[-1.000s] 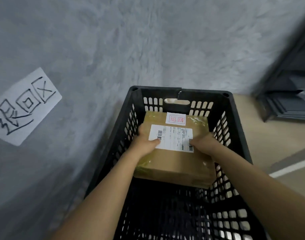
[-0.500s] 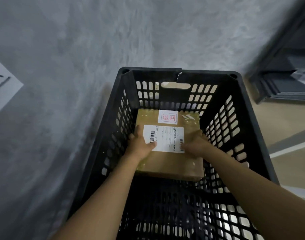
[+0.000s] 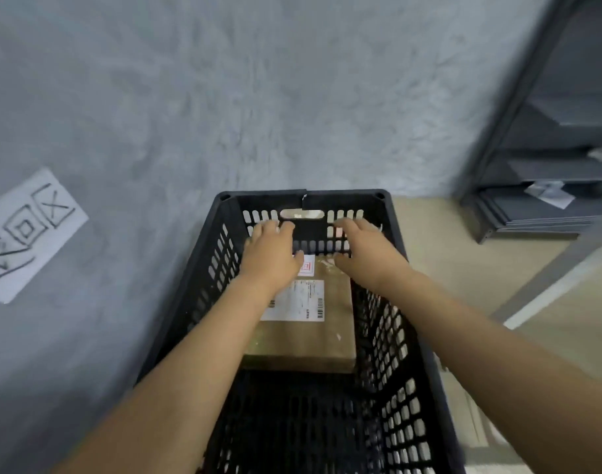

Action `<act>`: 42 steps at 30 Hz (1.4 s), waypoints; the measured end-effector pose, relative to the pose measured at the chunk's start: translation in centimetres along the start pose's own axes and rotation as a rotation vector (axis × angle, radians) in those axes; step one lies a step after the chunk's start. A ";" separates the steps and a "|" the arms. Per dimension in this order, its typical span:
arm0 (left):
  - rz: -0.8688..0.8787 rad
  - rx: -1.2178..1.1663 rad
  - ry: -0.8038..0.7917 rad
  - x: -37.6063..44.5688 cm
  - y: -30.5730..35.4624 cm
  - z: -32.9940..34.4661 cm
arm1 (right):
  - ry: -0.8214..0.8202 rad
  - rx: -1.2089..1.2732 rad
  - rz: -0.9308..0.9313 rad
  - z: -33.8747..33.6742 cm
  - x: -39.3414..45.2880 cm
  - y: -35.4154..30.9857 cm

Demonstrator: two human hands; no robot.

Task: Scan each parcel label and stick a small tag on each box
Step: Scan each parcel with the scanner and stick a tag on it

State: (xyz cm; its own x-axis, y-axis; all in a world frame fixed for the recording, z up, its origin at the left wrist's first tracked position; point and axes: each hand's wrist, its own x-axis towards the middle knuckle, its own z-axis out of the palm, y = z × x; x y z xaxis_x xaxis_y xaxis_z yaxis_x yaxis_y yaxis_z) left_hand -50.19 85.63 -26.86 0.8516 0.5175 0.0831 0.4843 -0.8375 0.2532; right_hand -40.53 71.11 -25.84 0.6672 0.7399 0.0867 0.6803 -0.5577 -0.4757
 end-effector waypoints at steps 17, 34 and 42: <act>0.609 0.117 0.241 -12.4 41.0 -4.1 | 0.321 -0.426 0.201 -27.2 -30.2 22.4; 0.934 -0.051 0.181 -10.3 71.2 5.2 | 0.463 -0.505 0.559 -40.1 -43.3 45.7; 0.938 -0.110 0.157 -4.4 83.2 6.0 | 0.502 -0.577 0.568 -47.2 -42.2 54.4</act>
State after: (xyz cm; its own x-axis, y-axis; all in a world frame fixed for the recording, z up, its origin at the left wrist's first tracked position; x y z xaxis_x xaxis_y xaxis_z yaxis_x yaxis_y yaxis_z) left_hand -12.47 12.62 -11.90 0.8425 -0.3316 0.4246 -0.4101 -0.9058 0.1063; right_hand -17.36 -8.25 -14.03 0.9054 0.1275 0.4051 0.1693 -0.9832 -0.0688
